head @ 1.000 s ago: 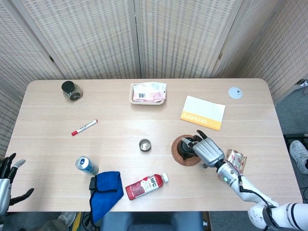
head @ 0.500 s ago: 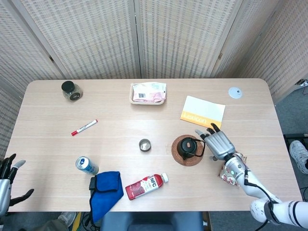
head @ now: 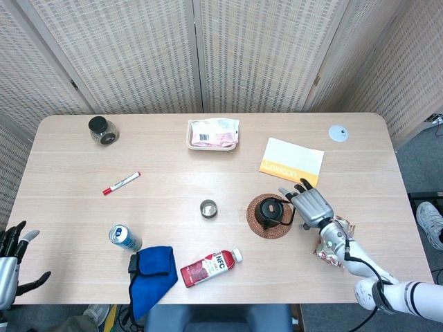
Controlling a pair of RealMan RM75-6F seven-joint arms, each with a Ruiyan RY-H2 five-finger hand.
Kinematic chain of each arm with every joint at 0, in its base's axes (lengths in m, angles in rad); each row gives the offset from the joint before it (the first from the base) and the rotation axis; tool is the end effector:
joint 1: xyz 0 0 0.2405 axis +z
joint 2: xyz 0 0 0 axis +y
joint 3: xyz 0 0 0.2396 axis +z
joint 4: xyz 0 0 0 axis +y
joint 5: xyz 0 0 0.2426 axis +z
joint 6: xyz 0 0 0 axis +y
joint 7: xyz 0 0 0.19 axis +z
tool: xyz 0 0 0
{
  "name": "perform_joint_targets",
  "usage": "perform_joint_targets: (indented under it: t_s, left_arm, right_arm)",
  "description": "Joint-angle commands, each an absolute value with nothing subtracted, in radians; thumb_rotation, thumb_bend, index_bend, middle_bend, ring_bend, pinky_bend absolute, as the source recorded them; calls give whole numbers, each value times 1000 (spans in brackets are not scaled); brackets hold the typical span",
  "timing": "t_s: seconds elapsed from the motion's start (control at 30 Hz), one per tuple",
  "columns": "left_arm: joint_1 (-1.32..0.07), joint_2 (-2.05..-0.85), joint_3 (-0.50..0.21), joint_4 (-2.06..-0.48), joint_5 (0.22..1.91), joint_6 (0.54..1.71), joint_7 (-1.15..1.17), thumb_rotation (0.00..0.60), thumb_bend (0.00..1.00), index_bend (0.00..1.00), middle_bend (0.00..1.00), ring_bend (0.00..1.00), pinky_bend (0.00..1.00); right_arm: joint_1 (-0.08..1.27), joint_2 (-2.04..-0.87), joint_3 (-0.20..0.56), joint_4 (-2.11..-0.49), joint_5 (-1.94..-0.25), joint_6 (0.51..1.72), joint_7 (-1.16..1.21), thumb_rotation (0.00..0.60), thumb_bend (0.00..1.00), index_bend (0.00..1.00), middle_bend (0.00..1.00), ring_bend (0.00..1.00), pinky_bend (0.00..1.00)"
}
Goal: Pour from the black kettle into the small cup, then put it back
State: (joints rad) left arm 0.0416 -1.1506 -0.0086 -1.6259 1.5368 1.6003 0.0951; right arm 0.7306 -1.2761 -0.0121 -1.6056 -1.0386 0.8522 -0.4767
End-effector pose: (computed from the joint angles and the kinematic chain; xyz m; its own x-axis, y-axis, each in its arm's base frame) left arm -0.3164 0.1788 0.1207 0.4458 -0.0162 0.8950 0.8932 0.0742 -0.4436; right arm -0.2144 -0.3516 -0.0280 0.6941 -0.3783 0.6124 -0.7194 -0.3938 0.5721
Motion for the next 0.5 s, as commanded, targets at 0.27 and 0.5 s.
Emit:
perform_joint_targets:
  t_s: [0.27,0.5]
  left_arm:
    - [43,-1149,-8,-1621,1535,1599,89,600,56,176,23,40,0]
    - [42,-1148,-8,-1616,1537,1598,81,600,56,176,23,40,0]
  right_arm:
    - [699,-1276,-47,-1656,-1084,878,-488,600,0,96,324,113,35]
    - [668,-1260,-52,-1704,-1112,943,-512,600,0,96,324,116,35]
